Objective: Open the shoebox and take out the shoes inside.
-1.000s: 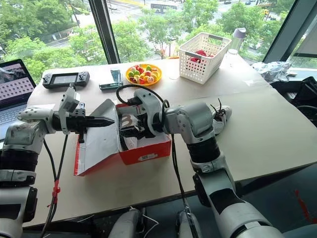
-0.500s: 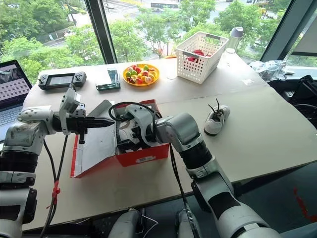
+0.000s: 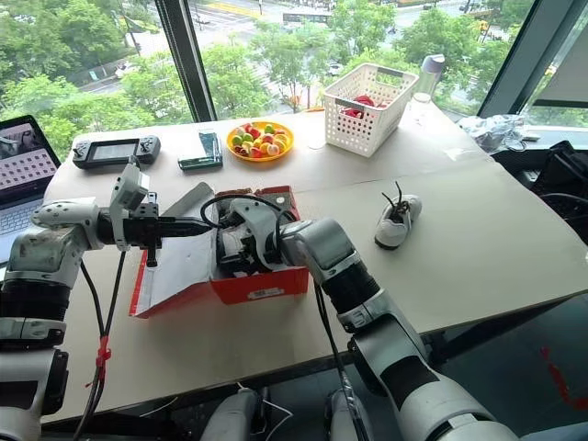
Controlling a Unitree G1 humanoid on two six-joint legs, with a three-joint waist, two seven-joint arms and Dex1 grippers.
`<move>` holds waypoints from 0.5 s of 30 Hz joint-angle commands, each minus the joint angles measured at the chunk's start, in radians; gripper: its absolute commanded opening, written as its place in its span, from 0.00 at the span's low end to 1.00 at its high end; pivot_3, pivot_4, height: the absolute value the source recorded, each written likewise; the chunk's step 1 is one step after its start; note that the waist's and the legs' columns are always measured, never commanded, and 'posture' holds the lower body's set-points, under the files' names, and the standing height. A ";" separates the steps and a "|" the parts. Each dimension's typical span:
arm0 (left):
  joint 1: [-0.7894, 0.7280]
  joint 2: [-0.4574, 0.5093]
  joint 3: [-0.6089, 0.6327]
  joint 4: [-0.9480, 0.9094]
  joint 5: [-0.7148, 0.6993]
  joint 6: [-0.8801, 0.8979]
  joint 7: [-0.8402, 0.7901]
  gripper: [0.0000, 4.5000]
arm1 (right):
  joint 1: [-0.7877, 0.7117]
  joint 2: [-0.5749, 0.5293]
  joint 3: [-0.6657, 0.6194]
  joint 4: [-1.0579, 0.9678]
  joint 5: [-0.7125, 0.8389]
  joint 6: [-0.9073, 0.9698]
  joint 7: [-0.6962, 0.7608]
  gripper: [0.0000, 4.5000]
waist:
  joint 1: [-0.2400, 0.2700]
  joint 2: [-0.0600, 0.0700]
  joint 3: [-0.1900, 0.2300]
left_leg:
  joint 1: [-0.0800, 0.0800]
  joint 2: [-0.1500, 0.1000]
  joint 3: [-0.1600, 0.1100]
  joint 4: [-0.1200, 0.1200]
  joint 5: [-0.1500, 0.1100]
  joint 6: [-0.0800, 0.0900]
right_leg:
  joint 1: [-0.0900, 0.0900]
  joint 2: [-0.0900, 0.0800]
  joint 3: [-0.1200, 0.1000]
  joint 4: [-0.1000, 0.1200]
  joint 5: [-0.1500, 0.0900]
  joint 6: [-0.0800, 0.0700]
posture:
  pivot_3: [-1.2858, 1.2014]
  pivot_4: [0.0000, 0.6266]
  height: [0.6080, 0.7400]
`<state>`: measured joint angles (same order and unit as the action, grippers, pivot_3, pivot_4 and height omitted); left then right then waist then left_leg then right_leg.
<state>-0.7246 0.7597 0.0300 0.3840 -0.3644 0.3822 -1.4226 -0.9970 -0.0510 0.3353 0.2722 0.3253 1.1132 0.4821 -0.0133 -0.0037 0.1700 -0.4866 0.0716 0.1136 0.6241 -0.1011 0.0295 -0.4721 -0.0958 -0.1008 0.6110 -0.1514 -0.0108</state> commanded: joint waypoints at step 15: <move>-0.024 0.014 0.015 -0.017 -0.009 -0.014 -0.006 0.00 | -0.001 -0.115 -0.185 -0.296 0.033 0.194 -0.053 0.17 | 0.006 0.000 0.000 | -0.007 -0.003 0.001 0.001 0.000 0.000 | -0.003 -0.003 0.000 -0.001 0.000 0.000 | 0.52 0.24 1.00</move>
<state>-0.7294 0.7601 0.0289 0.3844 -0.3620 0.3809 -1.4260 -0.9936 -0.1393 0.2037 0.0802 0.3282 1.2635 0.4195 -0.0077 -0.0042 0.1700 -0.4939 0.0687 0.1142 0.6248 -0.1010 0.0296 -0.4746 -0.0987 -0.1005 0.6105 -0.1512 -0.0108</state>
